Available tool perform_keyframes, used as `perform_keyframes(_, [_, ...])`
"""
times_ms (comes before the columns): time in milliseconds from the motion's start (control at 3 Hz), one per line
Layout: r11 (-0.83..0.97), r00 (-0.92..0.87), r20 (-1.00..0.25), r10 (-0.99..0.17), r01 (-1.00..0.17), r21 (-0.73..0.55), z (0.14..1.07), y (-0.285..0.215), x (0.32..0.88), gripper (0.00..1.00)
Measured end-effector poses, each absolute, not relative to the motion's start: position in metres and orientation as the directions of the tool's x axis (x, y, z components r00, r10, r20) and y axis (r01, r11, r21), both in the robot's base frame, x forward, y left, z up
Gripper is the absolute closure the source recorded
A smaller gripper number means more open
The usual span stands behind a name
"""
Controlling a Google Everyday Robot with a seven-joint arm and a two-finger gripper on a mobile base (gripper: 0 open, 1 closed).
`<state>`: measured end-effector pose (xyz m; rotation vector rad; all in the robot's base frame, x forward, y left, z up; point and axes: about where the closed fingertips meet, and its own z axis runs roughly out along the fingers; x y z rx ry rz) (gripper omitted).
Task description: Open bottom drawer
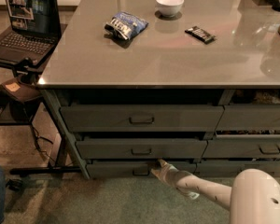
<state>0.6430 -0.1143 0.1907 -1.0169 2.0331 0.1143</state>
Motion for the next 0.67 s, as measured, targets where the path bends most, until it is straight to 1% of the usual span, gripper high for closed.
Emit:
perform_keyframes(333, [0.671,-0.332,-0.711,-0.619,-0.694,-0.261,0.1862,-0.1131,0.6260,1.00])
perform_keyframes(667, [0.671,-0.332,-0.711,-0.620,-0.694,-0.261,0.1916,-0.1133,0.6260,1.00])
